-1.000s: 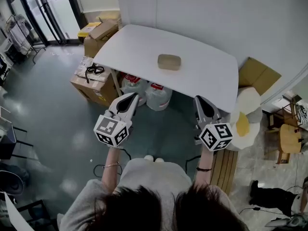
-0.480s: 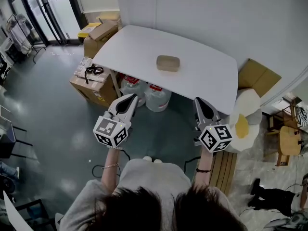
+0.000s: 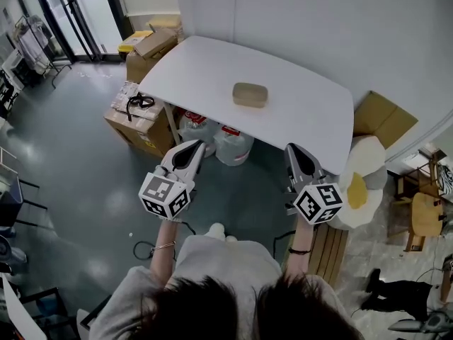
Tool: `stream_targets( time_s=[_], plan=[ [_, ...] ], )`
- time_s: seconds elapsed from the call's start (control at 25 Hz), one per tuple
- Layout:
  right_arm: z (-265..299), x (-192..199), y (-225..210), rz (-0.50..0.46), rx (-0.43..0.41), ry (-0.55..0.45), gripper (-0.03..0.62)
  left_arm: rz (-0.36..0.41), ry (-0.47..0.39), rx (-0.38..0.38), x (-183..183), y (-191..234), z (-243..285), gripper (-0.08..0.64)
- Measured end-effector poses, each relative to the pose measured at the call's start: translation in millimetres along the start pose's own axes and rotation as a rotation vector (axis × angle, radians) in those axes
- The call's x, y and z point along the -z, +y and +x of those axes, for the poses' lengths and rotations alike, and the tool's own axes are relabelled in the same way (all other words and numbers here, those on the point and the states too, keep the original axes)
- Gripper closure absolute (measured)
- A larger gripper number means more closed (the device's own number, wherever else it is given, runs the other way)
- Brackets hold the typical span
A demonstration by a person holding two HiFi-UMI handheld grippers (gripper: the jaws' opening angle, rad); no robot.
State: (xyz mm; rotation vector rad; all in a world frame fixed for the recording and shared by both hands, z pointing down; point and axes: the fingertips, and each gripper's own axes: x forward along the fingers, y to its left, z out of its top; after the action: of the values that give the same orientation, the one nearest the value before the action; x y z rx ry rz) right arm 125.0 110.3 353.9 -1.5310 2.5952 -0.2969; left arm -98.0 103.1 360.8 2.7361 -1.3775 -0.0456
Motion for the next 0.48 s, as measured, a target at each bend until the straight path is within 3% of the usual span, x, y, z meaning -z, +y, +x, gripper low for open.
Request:
stream_targets(
  time_s=[0.48],
  plan=[
    [40, 7, -15, 0.027, 0.015, 0.018, 0.580, -0.008, 0.010, 0.002, 3, 31, 25, 0.569]
  ],
)
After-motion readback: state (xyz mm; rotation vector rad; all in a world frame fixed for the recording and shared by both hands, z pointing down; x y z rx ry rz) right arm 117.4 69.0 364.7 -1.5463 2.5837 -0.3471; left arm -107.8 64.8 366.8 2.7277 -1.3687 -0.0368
